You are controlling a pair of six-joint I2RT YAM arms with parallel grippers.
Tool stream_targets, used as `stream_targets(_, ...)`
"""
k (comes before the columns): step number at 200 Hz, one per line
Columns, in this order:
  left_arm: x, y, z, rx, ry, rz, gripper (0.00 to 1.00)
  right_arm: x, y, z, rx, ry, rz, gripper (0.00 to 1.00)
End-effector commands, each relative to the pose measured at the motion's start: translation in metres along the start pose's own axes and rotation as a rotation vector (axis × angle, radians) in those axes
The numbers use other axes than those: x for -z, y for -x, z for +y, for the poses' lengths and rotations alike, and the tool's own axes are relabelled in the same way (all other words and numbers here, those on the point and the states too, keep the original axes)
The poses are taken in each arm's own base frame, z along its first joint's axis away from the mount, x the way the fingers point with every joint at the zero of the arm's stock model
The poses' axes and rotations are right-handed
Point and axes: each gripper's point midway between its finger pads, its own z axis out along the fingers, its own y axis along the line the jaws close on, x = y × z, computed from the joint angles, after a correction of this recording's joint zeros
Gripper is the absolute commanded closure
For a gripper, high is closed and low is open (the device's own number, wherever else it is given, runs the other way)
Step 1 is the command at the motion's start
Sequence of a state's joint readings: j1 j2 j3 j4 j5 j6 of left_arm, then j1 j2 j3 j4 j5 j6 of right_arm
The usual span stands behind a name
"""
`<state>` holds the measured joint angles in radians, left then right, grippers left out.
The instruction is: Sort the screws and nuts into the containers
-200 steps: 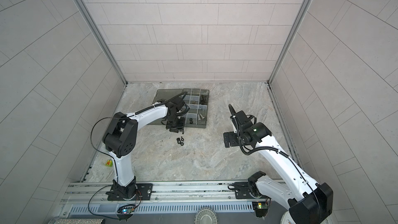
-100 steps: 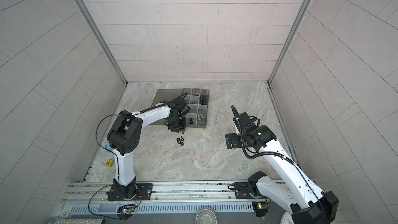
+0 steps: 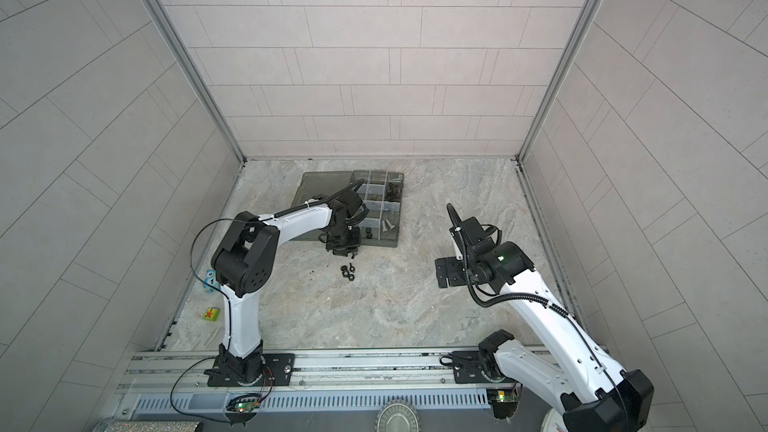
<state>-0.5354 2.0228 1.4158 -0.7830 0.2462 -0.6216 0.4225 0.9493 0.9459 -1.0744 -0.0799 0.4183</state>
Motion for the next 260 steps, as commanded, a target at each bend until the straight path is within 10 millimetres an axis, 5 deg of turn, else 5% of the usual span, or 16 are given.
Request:
stream_targets(1, -0.006, 0.002, -0.002, 0.003, 0.007, 0.01, 0.65, 0.002, -0.005, -0.006, 0.004, -0.024, 0.009, 0.01)
stream_targets(152, -0.009, -0.003, 0.001, -0.085, 0.032, 0.051, 0.84, 0.005, -0.005, -0.008, -0.008, -0.034, 0.003, 0.01)
stream_targets(260, 0.008, -0.021, 0.01, -0.125, 0.037, 0.068, 0.86, 0.002, -0.005, -0.008, -0.024, -0.036, 0.002, 0.01)
